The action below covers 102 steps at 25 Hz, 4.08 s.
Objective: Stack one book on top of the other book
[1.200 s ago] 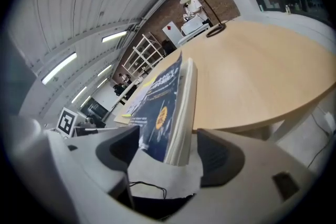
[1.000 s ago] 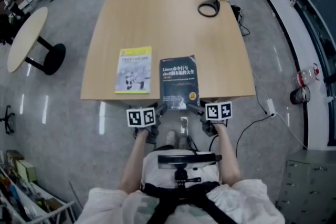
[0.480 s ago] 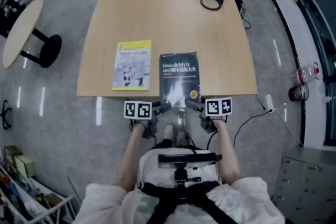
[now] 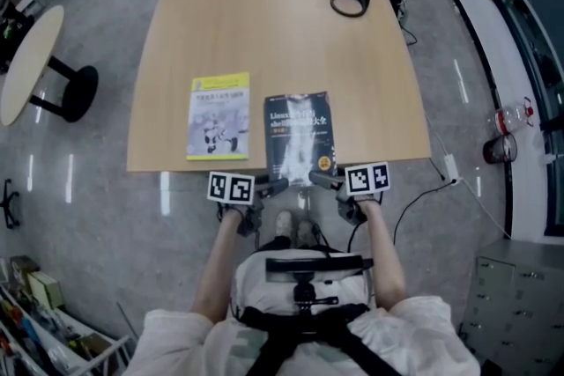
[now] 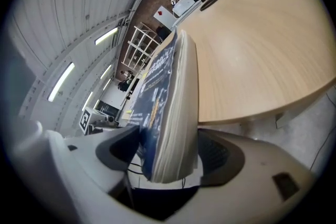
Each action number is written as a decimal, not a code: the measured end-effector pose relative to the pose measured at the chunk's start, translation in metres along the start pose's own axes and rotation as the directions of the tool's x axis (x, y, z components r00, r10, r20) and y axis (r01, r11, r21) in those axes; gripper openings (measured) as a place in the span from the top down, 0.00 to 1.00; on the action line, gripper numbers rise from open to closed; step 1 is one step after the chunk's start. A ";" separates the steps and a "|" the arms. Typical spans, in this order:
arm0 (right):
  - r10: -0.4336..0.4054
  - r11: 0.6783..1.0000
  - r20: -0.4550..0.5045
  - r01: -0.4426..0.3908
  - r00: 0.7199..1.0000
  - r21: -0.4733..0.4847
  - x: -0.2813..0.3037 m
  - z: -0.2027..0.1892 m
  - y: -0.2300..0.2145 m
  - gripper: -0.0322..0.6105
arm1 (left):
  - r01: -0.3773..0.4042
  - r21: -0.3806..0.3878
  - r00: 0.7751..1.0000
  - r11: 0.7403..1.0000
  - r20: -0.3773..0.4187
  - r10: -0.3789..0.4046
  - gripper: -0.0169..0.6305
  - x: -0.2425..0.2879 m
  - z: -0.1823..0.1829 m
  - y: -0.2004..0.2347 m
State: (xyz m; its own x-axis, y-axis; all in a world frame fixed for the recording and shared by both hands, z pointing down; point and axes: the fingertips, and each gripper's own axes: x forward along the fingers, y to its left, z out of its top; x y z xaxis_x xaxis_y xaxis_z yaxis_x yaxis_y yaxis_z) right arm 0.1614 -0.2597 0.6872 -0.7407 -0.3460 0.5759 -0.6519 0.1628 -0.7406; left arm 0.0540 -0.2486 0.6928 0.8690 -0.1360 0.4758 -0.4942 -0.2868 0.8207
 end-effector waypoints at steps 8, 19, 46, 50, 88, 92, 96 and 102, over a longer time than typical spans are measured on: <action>0.031 0.999 -0.011 -0.031 0.999 0.030 0.004 -0.001 0.003 0.42 | 0.065 0.007 0.998 0.998 -0.009 -0.065 0.55 0.011 0.002 -0.003; 0.057 0.997 -0.050 -0.054 0.997 0.047 0.012 -0.002 -0.003 0.34 | 0.064 -0.012 0.998 0.998 0.001 -0.064 0.55 0.023 0.005 -0.006; -0.022 0.986 0.019 0.025 1.000 -0.163 0.003 -0.007 0.035 0.53 | -0.107 0.126 0.987 0.986 0.130 0.090 0.54 0.007 0.002 -0.021; 0.013 0.982 0.065 0.000 0.998 -0.188 -0.006 -0.002 0.050 0.53 | -0.106 0.154 0.980 0.982 0.184 0.077 0.54 -0.004 0.009 -0.036; -0.045 0.974 0.092 0.064 0.995 -0.217 0.211 0.079 0.177 0.52 | -0.204 0.204 0.959 0.958 0.237 0.154 0.52 -0.188 0.127 0.120; -0.061 0.973 0.094 0.080 0.994 -0.217 0.210 0.078 0.176 0.51 | -0.226 0.221 0.949 0.949 0.269 0.164 0.50 -0.189 0.127 0.120; -0.093 0.970 0.092 0.111 0.991 -0.217 0.210 0.079 0.175 0.50 | -0.287 0.237 0.929 0.928 0.307 0.208 0.47 -0.189 0.129 0.122; -0.191 0.938 0.136 0.221 0.972 -0.266 0.207 0.081 0.167 0.43 | -0.489 0.336 0.847 0.805 0.404 0.346 0.36 -0.196 0.136 0.126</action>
State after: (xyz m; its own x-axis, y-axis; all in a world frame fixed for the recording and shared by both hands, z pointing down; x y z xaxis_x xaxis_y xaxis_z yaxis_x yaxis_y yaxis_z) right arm -0.0876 -0.3788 0.6549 -0.5737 -0.4927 0.6543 -0.8187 0.3217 -0.4757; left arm -0.1754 -0.3872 0.6599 0.5753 -0.5970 0.5591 -0.8143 -0.4827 0.3224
